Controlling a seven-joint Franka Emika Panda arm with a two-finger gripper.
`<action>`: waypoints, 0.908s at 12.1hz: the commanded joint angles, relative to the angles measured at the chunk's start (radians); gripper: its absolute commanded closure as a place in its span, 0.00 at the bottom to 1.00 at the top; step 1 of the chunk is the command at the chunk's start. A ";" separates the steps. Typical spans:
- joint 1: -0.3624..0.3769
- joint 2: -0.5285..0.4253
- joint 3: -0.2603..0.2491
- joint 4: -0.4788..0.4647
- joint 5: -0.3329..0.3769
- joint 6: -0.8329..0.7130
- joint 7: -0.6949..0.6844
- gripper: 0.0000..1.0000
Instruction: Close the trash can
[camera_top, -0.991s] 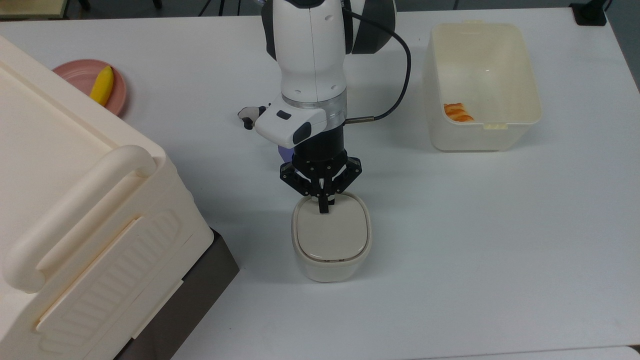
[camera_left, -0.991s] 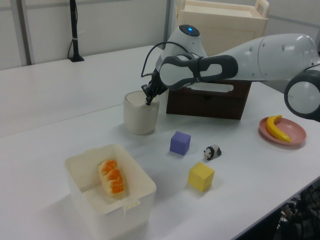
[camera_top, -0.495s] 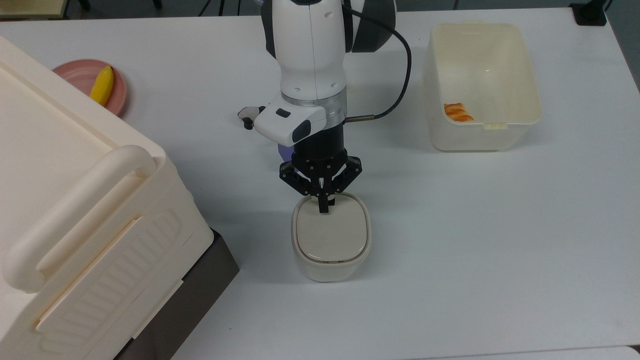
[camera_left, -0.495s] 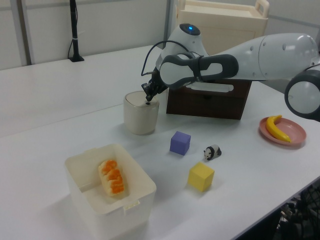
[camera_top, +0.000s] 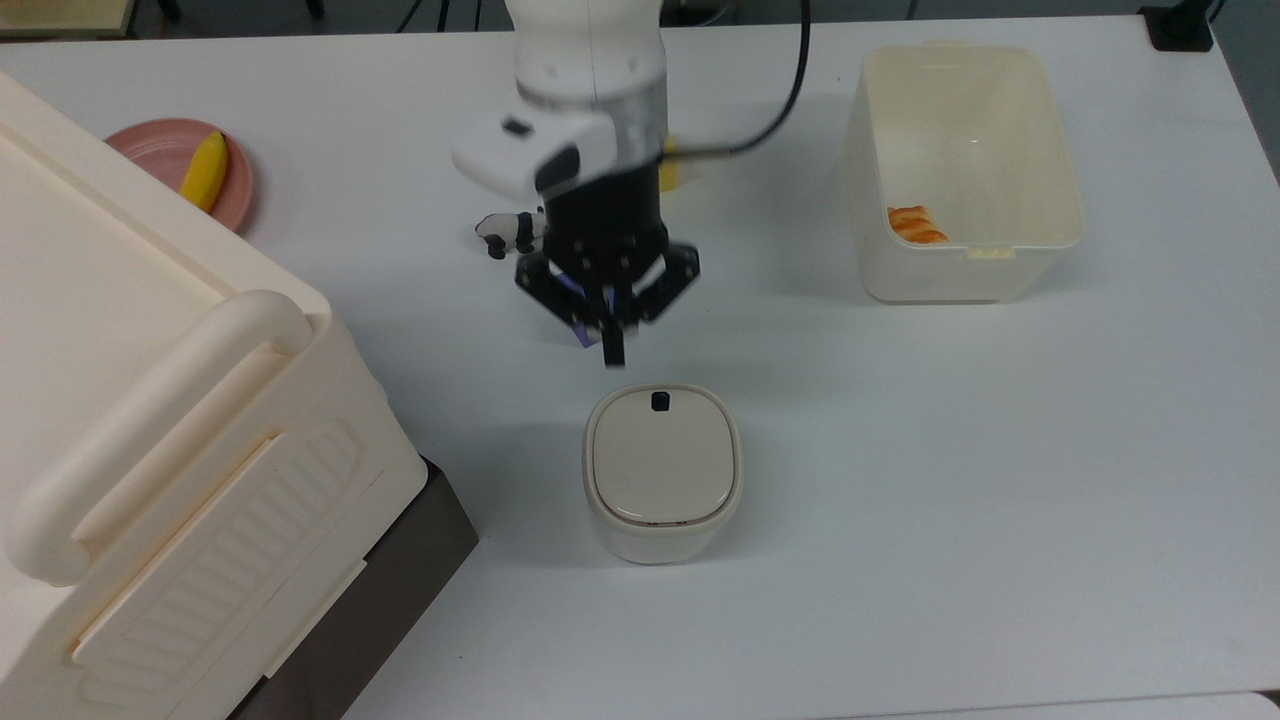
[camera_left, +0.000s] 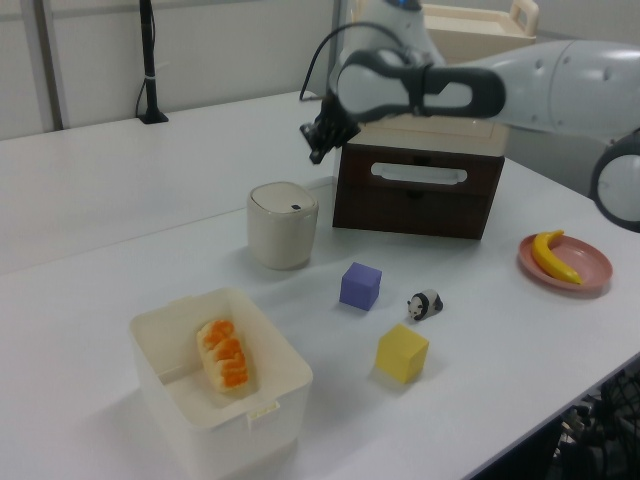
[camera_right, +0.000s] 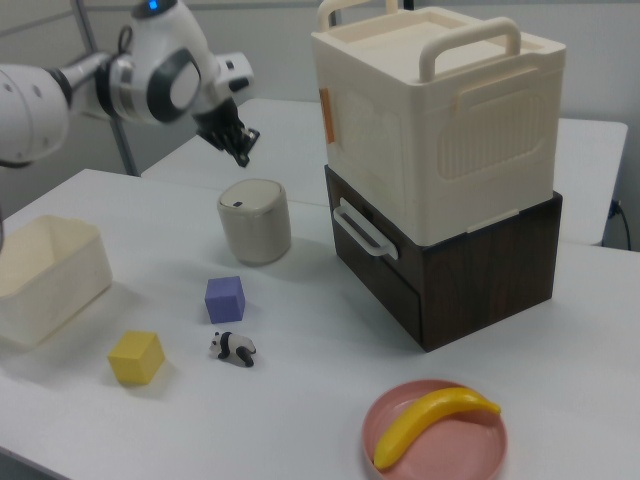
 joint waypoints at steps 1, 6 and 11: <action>0.007 -0.186 -0.051 -0.033 0.033 -0.262 0.014 1.00; 0.022 -0.364 -0.039 -0.036 0.017 -0.742 0.001 1.00; 0.038 -0.389 -0.037 -0.035 0.020 -0.766 0.003 0.57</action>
